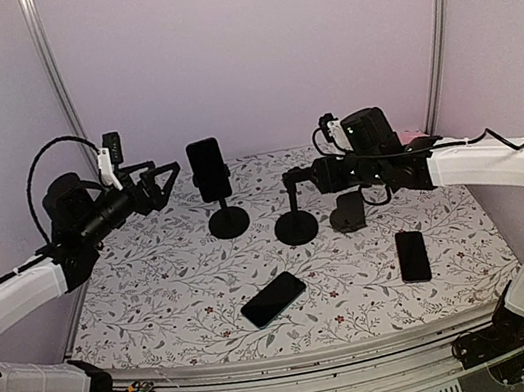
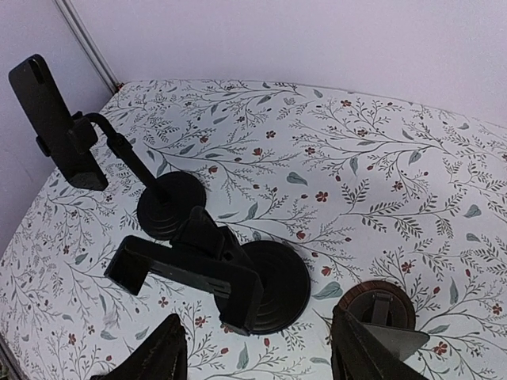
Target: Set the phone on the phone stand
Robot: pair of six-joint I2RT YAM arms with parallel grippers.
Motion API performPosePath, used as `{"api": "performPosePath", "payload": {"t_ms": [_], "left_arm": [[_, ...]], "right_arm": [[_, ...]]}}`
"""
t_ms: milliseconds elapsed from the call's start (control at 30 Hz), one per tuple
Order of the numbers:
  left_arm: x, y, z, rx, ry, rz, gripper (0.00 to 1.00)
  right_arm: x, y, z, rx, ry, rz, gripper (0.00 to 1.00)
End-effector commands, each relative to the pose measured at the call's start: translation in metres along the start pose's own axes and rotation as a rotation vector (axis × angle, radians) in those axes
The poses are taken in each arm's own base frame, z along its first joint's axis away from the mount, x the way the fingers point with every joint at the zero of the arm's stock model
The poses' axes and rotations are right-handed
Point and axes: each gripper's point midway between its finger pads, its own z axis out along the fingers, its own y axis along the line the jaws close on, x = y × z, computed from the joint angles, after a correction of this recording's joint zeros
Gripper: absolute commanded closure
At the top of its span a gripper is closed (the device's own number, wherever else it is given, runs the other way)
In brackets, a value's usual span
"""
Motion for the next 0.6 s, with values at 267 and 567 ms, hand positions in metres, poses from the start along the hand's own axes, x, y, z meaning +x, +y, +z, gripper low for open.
{"api": "performPosePath", "payload": {"t_ms": [267, 567], "left_arm": [[0.069, -0.031, -0.021, -0.01, 0.145, -0.066, 0.05], [0.105, -0.046, -0.021, 0.022, 0.238, -0.065, 0.05]], "right_arm": [[-0.003, 0.002, 0.028, 0.1, 0.022, -0.016, 0.61], [0.001, 0.003, 0.032, 0.094, 0.025, -0.005, 0.71]]}}
